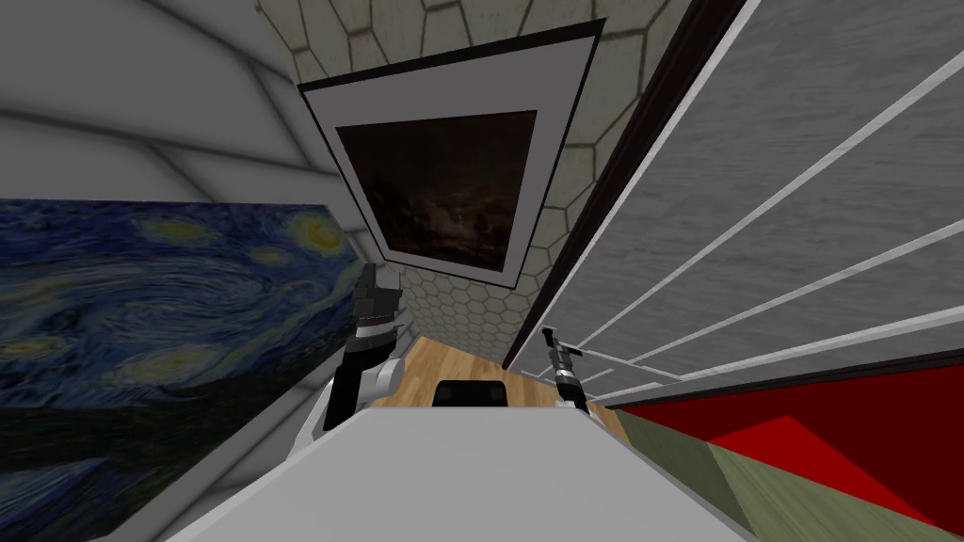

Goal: Pull the door open

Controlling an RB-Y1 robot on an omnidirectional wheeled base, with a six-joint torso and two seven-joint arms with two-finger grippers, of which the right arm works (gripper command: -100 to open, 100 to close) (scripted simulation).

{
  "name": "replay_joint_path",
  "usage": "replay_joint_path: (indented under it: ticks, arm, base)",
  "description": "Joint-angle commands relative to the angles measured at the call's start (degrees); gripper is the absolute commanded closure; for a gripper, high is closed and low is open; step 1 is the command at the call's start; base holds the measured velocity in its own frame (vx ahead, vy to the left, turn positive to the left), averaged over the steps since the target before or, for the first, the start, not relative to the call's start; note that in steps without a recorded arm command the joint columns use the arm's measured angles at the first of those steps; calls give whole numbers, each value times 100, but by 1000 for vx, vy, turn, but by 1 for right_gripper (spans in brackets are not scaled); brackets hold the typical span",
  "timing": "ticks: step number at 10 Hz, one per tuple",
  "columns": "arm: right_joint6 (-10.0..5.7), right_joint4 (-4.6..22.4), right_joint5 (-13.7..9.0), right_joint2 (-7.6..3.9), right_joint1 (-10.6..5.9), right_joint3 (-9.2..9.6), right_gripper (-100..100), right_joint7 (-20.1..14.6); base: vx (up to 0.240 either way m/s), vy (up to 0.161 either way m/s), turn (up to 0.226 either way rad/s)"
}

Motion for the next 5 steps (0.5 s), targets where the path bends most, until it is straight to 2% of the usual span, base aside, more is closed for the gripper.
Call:
replay_joint_path:
  ticks: [1, 3, 5]
  arm:
    - [-2, 1, 2, 5, 6, 5, 100, 1]
    - [-2, 1, 2, 5, 6, 5, 100, 1]
    - [-85, -1, 49, -73, 99, 90, 100, -113]
  base:
    - [-22, 5, 0]
    - [-5, 1, -1]
    - [-161, -22, 122]
